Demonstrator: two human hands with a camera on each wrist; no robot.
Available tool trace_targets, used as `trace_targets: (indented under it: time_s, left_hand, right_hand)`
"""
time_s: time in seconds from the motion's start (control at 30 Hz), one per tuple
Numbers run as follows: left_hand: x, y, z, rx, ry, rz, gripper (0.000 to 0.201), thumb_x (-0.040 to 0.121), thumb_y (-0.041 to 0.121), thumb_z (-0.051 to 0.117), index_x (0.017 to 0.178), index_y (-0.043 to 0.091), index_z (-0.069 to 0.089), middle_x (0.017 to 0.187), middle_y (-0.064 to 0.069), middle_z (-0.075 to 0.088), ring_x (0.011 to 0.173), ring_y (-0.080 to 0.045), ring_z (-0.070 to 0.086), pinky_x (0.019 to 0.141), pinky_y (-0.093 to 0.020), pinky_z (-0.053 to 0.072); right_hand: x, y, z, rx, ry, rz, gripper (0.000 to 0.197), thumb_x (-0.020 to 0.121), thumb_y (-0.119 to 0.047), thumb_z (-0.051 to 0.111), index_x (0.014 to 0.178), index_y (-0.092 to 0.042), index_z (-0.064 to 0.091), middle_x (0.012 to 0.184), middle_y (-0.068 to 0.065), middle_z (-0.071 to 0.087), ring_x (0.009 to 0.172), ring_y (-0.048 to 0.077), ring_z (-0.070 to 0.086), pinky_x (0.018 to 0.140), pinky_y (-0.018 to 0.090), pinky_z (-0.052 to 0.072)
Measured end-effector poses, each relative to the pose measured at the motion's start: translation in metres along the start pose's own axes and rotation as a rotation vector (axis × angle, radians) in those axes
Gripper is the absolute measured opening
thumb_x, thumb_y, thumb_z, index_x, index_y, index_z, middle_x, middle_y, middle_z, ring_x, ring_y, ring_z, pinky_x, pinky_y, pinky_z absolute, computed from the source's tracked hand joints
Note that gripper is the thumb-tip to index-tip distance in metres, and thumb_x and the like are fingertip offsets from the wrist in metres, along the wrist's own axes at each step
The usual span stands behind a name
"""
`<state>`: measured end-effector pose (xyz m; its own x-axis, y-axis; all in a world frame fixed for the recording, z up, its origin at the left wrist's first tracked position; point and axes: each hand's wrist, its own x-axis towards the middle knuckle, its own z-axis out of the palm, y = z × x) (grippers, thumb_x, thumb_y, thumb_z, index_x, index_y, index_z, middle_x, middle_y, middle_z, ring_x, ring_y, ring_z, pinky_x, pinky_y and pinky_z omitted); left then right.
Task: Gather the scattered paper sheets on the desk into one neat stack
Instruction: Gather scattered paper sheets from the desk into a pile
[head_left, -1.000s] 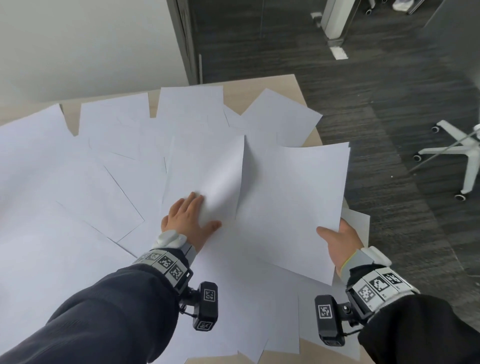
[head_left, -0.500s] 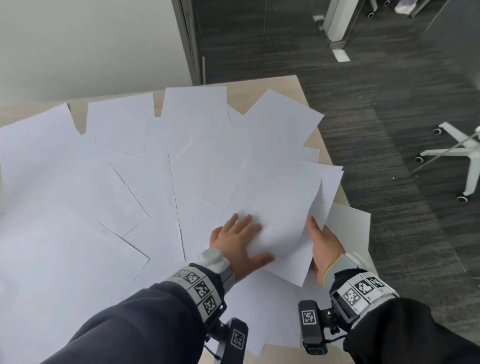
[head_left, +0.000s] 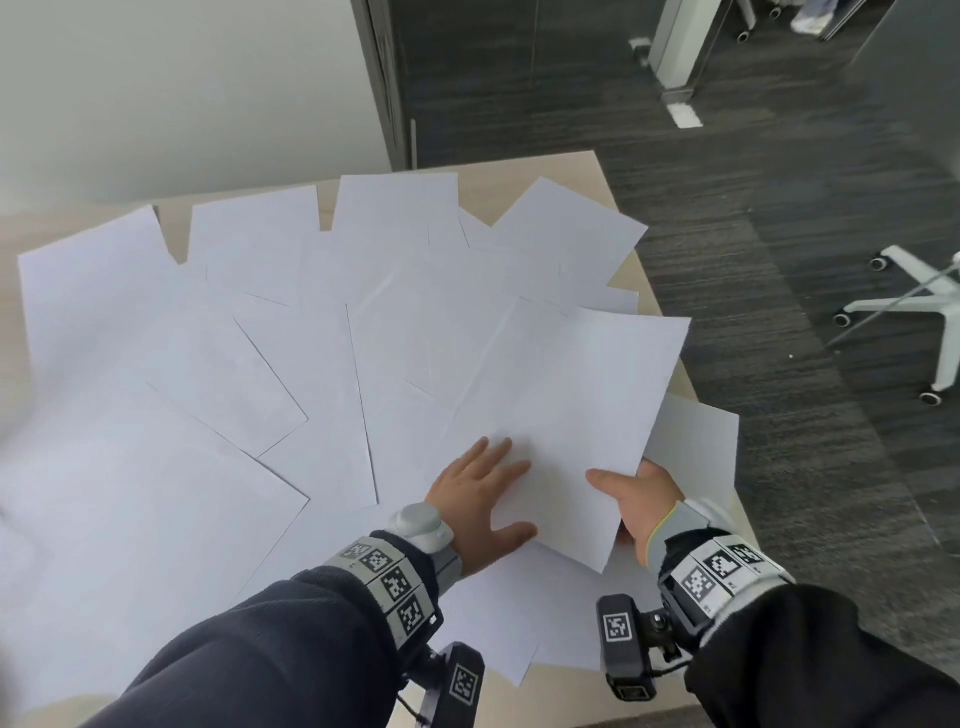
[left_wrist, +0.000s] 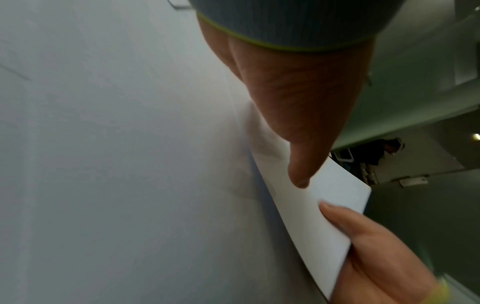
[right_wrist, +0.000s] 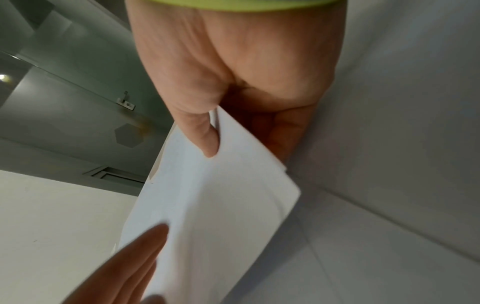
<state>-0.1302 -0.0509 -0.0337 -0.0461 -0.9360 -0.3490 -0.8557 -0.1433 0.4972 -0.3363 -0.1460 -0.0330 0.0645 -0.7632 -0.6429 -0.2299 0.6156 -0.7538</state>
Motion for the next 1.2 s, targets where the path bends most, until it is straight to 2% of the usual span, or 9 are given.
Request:
trace_targets:
  time_s: [0.1, 0.2, 0.37, 0.47, 0.53, 0.67, 0.8, 1.07, 1.2]
  left_hand:
    - [-0.015, -0.02, -0.006, 0.065, 0.094, -0.143, 0.074, 0.091, 0.061, 0.056, 0.155, 0.043, 0.024, 0.168, 0.015, 0.002, 0.155, -0.012, -0.006, 0.126, -0.04, 0.01]
    - [-0.035, -0.041, -0.013, 0.098, 0.132, -0.288, 0.073, 0.091, 0.061, 0.054, 0.154, 0.042, 0.024, 0.169, 0.011, -0.001, 0.156, -0.015, -0.006, 0.123, -0.043, 0.009]
    - [-0.067, -0.058, -0.013, 0.169, 0.085, -0.391, 0.088, 0.081, 0.079, 0.049, 0.154, 0.046, 0.012, 0.168, 0.01, -0.014, 0.155, -0.016, -0.014, 0.123, -0.046, 0.004]
    - [-0.082, -0.068, -0.017, 0.151, 0.127, -0.582, 0.098, 0.08, 0.084, 0.044, 0.156, 0.046, -0.004, 0.166, 0.009, -0.023, 0.154, -0.018, -0.019, 0.123, -0.049, 0.001]
    - [-0.091, -0.086, -0.024, 0.092, 0.184, -0.739, 0.099, 0.082, 0.084, 0.041, 0.157, 0.042, -0.01, 0.165, 0.006, -0.025, 0.154, -0.021, -0.018, 0.123, -0.052, 0.003]
    - [-0.119, -0.134, -0.04, -0.038, 0.322, -1.049, 0.113, 0.076, 0.089, 0.043, 0.159, 0.033, -0.01, 0.167, -0.002, -0.019, 0.155, -0.031, -0.009, 0.122, -0.06, 0.012]
    - [-0.142, -0.169, -0.05, -0.197, 0.338, -1.237, 0.131, 0.064, 0.095, 0.05, 0.159, 0.03, -0.012, 0.168, -0.003, -0.015, 0.155, -0.033, -0.009, 0.12, -0.064, 0.014]
    - [-0.166, -0.189, -0.037, -0.094, 0.332, -1.098, 0.124, 0.062, 0.096, 0.043, 0.156, 0.027, 0.002, 0.165, 0.009, -0.001, 0.152, -0.026, 0.007, 0.112, -0.058, 0.03]
    - [-0.182, -0.194, -0.038, -0.084, 0.388, -1.023, 0.109, 0.066, 0.086, 0.052, 0.15, 0.025, 0.019, 0.156, 0.012, 0.02, 0.145, -0.021, 0.022, 0.107, -0.054, 0.036]
  right_hand:
    - [0.005, 0.005, -0.01, -0.017, 0.039, 0.01, 0.015, 0.075, -0.009, 0.062, 0.088, -0.01, 0.07, 0.089, 0.012, 0.073, 0.086, 0.034, 0.067, 0.083, 0.044, 0.052]
    - [0.003, 0.006, -0.018, 0.012, 0.021, -0.003, 0.011, 0.087, -0.004, 0.061, 0.09, -0.011, 0.069, 0.087, 0.007, 0.071, 0.084, 0.028, 0.066, 0.078, 0.036, 0.049]
    - [0.008, 0.012, -0.022, -0.033, 0.044, -0.061, 0.02, 0.089, -0.002, 0.064, 0.103, -0.016, 0.068, 0.101, 0.009, 0.072, 0.092, 0.029, 0.067, 0.091, 0.044, 0.052]
    - [0.004, 0.007, -0.023, -0.047, 0.052, -0.093, 0.023, 0.092, -0.003, 0.06, 0.109, -0.016, 0.067, 0.096, 0.001, 0.071, 0.09, 0.028, 0.066, 0.09, 0.043, 0.051]
    - [-0.001, 0.004, -0.021, -0.012, 0.028, -0.111, 0.023, 0.093, -0.002, 0.058, 0.1, -0.02, 0.07, 0.095, 0.0, 0.071, 0.088, 0.027, 0.066, 0.089, 0.044, 0.051]
    - [-0.009, -0.003, -0.008, -0.005, -0.05, -0.139, 0.025, 0.093, -0.006, 0.059, 0.103, -0.026, 0.071, 0.111, 0.005, 0.073, 0.105, 0.033, 0.066, 0.097, 0.055, 0.049]
    - [-0.011, -0.012, 0.027, -0.051, -0.132, -0.185, 0.023, 0.09, -0.011, 0.064, 0.105, -0.027, 0.069, 0.115, 0.002, 0.072, 0.111, 0.03, 0.063, 0.104, 0.056, 0.044]
    - [-0.023, -0.02, 0.114, -0.22, -0.261, -0.202, 0.026, 0.092, -0.003, 0.06, 0.097, -0.027, 0.07, 0.102, 0.002, 0.074, 0.1, 0.032, 0.068, 0.097, 0.054, 0.051]
    - [-0.026, -0.02, 0.142, -0.269, -0.269, -0.213, 0.027, 0.091, -0.002, 0.06, 0.093, -0.026, 0.07, 0.097, 0.001, 0.074, 0.095, 0.031, 0.069, 0.094, 0.051, 0.053]
